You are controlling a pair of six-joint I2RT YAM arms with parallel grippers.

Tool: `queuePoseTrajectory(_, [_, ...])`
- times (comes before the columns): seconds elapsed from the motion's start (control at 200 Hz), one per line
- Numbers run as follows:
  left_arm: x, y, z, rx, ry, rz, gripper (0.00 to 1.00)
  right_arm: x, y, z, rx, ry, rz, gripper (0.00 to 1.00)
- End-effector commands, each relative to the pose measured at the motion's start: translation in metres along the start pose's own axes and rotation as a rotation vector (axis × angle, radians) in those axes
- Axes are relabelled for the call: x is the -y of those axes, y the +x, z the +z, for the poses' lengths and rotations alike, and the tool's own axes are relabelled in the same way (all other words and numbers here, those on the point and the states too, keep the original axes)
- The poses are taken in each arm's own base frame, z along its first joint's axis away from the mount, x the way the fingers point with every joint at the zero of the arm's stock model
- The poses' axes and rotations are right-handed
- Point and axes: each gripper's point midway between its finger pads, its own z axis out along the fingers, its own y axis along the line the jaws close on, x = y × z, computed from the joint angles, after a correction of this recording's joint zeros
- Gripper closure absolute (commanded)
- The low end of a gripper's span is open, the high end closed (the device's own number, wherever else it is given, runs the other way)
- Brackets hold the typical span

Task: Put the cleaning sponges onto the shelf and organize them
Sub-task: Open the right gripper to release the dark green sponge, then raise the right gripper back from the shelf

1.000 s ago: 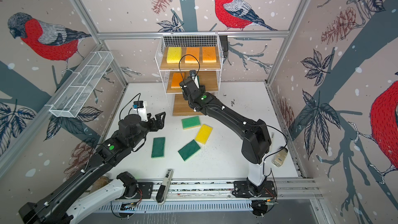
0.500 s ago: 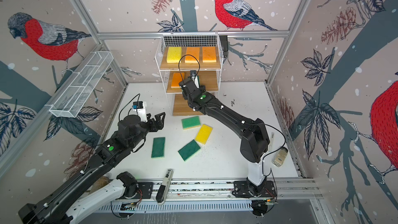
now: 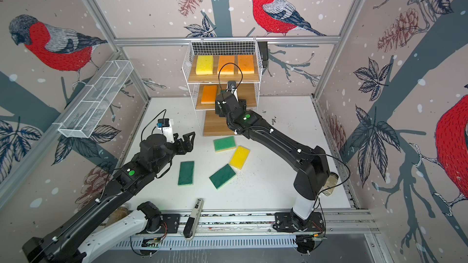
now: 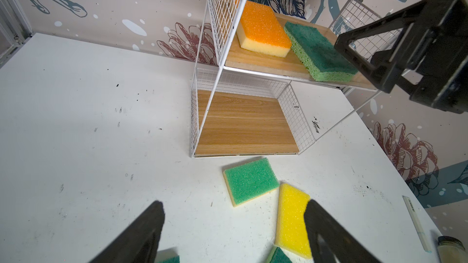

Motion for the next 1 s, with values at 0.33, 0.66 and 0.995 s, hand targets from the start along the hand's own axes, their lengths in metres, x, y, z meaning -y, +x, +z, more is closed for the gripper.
queuePoseTrajectory(0.33, [0.004,-0.011,-0.007,0.035,0.024,-0.019,0.13,-0.005,0.007,-0.042,0.027,-0.187,0.111,0.15])
queuePoseTrajectory(0.66, [0.002,-0.015,-0.008,0.050,0.009,-0.005,0.14,0.008,0.024,-0.057,0.034,-0.221,0.159,0.19])
queuePoseTrajectory(0.995, [-0.004,-0.018,-0.012,0.067,-0.021,-0.001,0.14,0.004,0.036,-0.064,0.053,-0.317,0.176,0.21])
